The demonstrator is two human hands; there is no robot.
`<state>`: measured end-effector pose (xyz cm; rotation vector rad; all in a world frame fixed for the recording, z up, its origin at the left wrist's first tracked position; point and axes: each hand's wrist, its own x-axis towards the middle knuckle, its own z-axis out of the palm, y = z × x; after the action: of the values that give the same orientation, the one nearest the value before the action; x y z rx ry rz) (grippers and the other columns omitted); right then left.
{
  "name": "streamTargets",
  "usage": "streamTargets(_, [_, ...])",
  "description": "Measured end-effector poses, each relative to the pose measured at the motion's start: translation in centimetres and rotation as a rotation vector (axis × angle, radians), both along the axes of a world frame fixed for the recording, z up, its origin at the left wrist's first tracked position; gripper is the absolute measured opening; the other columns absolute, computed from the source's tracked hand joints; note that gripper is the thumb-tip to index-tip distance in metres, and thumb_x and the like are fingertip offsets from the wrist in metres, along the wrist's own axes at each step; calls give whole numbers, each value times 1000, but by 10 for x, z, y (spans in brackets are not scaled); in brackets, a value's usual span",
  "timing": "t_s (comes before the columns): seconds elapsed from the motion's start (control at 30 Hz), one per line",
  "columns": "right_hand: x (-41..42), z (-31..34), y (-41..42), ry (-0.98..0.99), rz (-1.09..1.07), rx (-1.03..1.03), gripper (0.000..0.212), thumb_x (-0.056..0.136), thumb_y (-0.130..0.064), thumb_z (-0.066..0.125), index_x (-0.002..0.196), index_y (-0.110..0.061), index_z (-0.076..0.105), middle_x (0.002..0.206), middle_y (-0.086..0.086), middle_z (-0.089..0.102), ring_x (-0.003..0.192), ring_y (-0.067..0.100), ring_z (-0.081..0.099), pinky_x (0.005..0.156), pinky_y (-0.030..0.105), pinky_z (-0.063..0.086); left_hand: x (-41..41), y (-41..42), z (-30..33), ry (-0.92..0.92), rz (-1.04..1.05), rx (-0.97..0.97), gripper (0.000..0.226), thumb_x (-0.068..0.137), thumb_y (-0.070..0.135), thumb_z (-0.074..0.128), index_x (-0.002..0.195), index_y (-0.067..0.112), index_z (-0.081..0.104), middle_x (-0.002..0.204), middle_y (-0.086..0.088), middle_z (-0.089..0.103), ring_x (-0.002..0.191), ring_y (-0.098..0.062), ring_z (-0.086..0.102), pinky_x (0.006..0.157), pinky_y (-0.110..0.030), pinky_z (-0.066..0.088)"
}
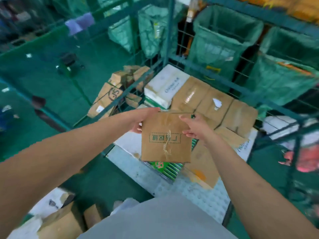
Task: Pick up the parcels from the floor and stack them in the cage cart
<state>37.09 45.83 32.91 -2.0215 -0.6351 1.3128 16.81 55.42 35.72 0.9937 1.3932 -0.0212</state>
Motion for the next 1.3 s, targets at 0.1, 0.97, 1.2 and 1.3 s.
streamTargets(0.1, [51,3,-19,22,-139,12,88,91,-52,72,159,-21,26,138,0,53,90,18,72,87,34,60,64,-4,5,-11,-107,70,36,95,60,62,109,26,63,117,3,68,100,-15,63,84,-30,49])
streamTargets(0.97, [228,-27,-123,-11,-862,-28,65,97,-54,63,142,-13,41,110,14,72,73,24,72,92,49,61,350,4,-67,-117,-783,-5,88,75,66,78,143,21,46,132,1,63,116,-19,61,84,-32,56])
streamTargets(1.2, [268,-43,-137,194,-1020,24,59,97,-50,67,134,-21,31,118,14,59,90,39,77,90,49,62,402,-15,-93,-121,-788,9,101,69,69,79,149,27,33,136,0,58,117,-22,59,100,-42,55])
streamTargets(1.3, [291,-59,-146,188,-1048,8,56,97,-52,65,128,-23,28,120,19,62,84,40,77,87,51,62,429,-29,-109,-112,-767,37,94,77,68,75,151,34,26,139,2,53,114,-21,58,104,-43,53])
